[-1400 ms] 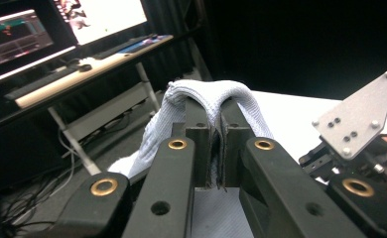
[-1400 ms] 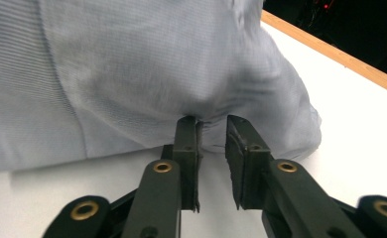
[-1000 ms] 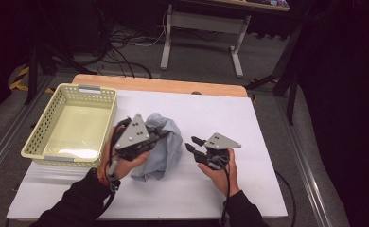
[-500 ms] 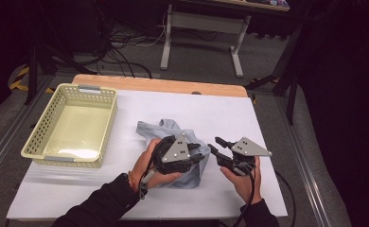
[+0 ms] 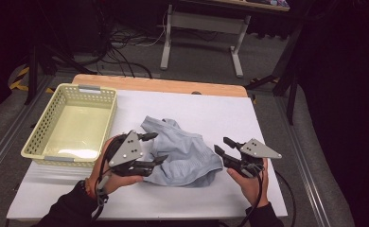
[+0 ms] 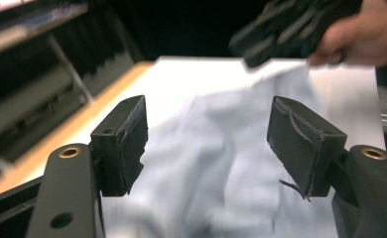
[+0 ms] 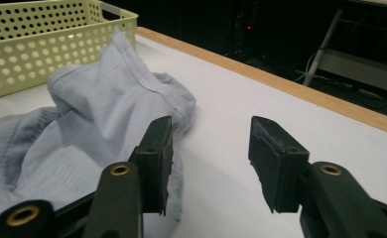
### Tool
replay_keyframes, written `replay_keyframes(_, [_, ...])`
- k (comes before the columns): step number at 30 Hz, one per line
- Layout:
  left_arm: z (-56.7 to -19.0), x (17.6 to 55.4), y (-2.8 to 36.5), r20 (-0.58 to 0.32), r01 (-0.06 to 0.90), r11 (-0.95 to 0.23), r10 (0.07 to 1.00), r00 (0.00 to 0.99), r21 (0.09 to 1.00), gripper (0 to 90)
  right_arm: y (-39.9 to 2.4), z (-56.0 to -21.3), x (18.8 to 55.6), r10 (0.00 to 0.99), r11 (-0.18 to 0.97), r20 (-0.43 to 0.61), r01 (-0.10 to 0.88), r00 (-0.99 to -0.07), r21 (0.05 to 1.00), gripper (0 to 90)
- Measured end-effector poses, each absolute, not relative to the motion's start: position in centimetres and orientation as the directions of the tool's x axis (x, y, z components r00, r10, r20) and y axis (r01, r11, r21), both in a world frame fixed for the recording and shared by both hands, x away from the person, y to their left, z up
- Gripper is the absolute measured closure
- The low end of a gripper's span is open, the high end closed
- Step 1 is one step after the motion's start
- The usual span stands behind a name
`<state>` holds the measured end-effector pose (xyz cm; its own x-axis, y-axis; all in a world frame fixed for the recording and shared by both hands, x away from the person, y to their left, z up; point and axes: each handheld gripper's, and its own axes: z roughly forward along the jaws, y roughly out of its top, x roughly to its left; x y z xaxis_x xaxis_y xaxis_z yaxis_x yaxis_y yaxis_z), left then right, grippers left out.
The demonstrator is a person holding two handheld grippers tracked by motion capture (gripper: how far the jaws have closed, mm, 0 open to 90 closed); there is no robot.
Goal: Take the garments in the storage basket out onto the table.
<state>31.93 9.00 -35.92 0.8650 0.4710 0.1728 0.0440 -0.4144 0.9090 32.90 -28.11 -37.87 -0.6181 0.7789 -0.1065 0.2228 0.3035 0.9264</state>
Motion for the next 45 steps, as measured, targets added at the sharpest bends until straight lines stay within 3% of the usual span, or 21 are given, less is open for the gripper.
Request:
replay_keyframes(4, [-39.9,32.4,9.8,0.106,0.157,-0.466,0.489,0.866,0.871,34.5,-27.0,-38.4,33.2,0.758,0.346,-0.113,0.249,-0.642,0.905,48.5])
replay_keyframes(8, [-42.7,32.9,9.7,0.124,0.214,-0.554,0.509,0.852,0.805,35.1,-26.0,-39.5,33.8,0.736,0.406,-0.108,0.308,-0.668,0.861,46.5])
replay_keyframes(13, [-44.9,34.5,10.2,0.017,0.335,-0.517,0.562,0.827,0.788,32.2,-26.2,-41.3,33.5,0.743,0.451,-0.123,0.357,-0.657,0.818,47.1])
replay_keyframes(18, [-46.5,35.4,9.5,-0.061,0.408,-0.532,0.553,0.831,0.742,33.9,-27.2,-43.2,32.8,0.748,0.459,-0.083,0.422,-0.659,0.782,50.2])
replay_keyframes(20, [-46.4,35.3,9.2,-0.041,0.405,-0.548,0.557,0.829,0.732,34.6,-27.3,-43.7,32.4,0.737,0.471,-0.070,0.436,-0.672,0.767,52.7])
replay_keyframes(23, [-46.5,35.3,9.2,-0.063,0.408,-0.554,0.537,0.842,0.726,44.8,-27.0,-44.4,32.0,0.715,0.505,-0.075,0.439,-0.695,0.743,63.6])
replay_keyframes(31, [-46.4,35.4,9.7,-0.125,0.423,-0.545,0.499,0.857,0.724,80.0,-27.0,-44.5,31.5,0.691,0.535,-0.088,0.426,-0.718,0.729,82.2])
replay_keyframes(36, [-45.0,34.7,10.3,-0.054,0.374,-0.544,0.514,0.856,0.751,82.2,-27.4,-44.1,31.0,0.685,0.532,-0.092,0.410,-0.723,0.741,87.3])
replay_keyframes(42, [-42.0,33.4,12.5,0.012,0.317,-0.498,0.550,0.835,0.807,82.5,-28.2,-43.1,30.8,0.699,0.497,-0.090,0.392,-0.709,0.774,86.9])
replay_keyframes(45, [-41.1,32.6,13.6,0.019,0.302,-0.471,0.563,0.826,0.829,82.5,-28.6,-42.7,30.9,0.717,0.460,-0.071,0.394,-0.694,0.796,81.6])
